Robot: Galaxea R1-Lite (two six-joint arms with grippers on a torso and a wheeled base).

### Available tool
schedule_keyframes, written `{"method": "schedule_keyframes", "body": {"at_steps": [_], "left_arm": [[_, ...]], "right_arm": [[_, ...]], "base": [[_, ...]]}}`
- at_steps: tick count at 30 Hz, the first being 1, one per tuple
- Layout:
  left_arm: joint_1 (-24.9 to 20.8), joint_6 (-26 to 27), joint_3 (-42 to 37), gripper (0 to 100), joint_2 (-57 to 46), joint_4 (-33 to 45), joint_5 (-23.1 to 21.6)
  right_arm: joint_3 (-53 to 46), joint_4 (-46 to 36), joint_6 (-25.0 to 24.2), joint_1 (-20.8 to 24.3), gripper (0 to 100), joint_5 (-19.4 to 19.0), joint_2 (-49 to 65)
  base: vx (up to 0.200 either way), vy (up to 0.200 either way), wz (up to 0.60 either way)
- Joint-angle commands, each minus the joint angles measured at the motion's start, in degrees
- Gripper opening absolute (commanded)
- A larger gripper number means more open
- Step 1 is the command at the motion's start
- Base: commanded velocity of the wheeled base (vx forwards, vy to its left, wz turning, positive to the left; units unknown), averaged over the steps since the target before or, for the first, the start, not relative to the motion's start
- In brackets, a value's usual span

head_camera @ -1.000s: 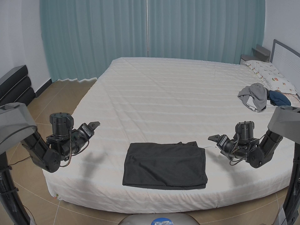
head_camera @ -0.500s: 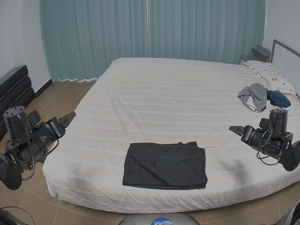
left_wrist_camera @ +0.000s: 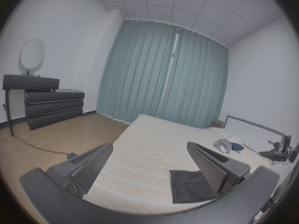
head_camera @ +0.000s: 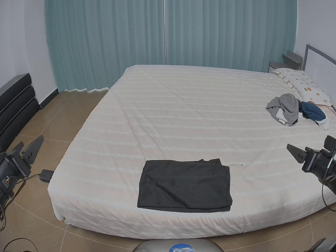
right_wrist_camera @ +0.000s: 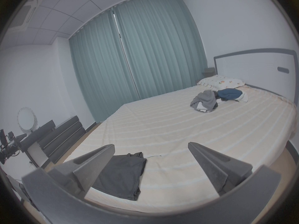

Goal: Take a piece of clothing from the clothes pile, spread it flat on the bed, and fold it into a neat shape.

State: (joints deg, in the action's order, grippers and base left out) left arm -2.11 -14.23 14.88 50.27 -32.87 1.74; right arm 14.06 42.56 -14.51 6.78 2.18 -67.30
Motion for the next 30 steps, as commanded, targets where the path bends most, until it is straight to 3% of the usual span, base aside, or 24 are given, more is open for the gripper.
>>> {"method": "schedule_keyframes", "body": {"at_steps": [1, 12, 20, 25, 30], "left_arm": [[0.9, 5.3, 1.8, 100, -21.0, 14.0, -0.3], [0.9, 18.7, 2.1, 100, -37.4, 24.8, 0.3], [1.1, 20.4, 2.4, 100, -44.0, 30.6, 0.3], [1.2, 20.5, 2.3, 100, -47.4, 32.8, 0.3], [2.0, 20.5, 2.3, 100, -49.9, 35.9, 0.2]], "right_arm": [[-1.0, -10.0, 5.6, -2.5, 100, -0.6, 18.9], [5.7, -37.2, 13.4, -2.9, 100, -2.4, 39.6], [5.5, -48.7, 15.5, -2.6, 100, -2.3, 49.3], [5.3, -51.5, 19.7, -2.6, 100, -1.9, 54.6], [5.3, -54.4, 20.4, -3.3, 100, -1.2, 58.2]], "base": [[0.0, 0.0, 0.0], [0.0, 0.0, 0.0], [0.0, 0.0, 0.0], [0.0, 0.0, 0.0], [0.0, 0.0, 0.0]]}}
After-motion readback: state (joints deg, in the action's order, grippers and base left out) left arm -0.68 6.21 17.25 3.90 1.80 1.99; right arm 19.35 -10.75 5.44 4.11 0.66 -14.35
